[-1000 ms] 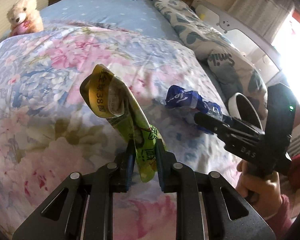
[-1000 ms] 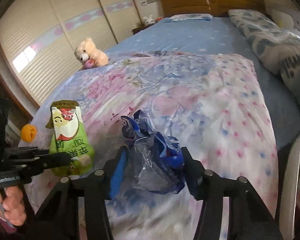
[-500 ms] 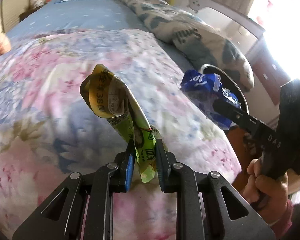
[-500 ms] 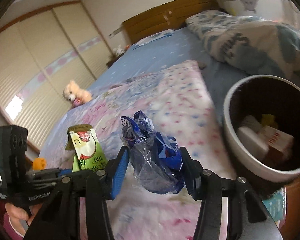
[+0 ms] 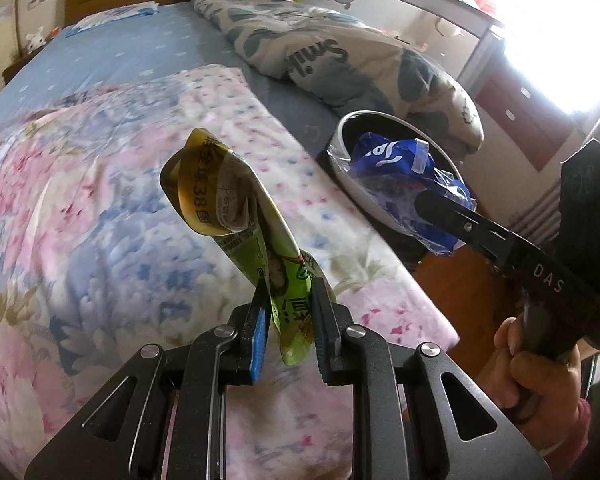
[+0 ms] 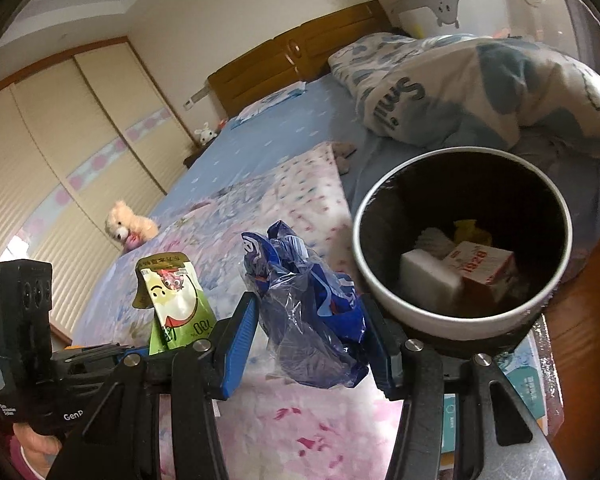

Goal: Collect trash
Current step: 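Carry the drink pouch and blue packet over the bin with both tools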

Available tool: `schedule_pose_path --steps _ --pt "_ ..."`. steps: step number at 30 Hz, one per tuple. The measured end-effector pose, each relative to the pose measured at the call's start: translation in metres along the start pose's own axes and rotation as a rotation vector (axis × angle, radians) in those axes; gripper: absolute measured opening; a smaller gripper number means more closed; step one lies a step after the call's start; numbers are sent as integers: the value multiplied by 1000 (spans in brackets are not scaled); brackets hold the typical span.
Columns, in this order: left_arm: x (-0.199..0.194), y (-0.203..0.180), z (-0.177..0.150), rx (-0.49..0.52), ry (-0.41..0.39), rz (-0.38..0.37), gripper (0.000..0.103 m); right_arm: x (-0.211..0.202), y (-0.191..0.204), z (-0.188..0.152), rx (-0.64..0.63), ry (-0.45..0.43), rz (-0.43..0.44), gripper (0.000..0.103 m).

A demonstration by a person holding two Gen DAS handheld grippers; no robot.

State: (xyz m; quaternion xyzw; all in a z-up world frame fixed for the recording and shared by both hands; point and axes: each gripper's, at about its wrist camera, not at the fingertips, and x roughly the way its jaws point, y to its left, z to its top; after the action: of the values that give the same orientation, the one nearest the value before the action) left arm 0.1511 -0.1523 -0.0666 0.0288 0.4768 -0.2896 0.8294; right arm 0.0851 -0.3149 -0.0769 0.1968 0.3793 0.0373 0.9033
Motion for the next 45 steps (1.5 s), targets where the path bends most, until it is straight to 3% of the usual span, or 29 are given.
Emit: schedule_pose_path --steps 45 --pt "46 -88 63 138 32 -70 18 -35 -81 33 118 -98 -112 51"
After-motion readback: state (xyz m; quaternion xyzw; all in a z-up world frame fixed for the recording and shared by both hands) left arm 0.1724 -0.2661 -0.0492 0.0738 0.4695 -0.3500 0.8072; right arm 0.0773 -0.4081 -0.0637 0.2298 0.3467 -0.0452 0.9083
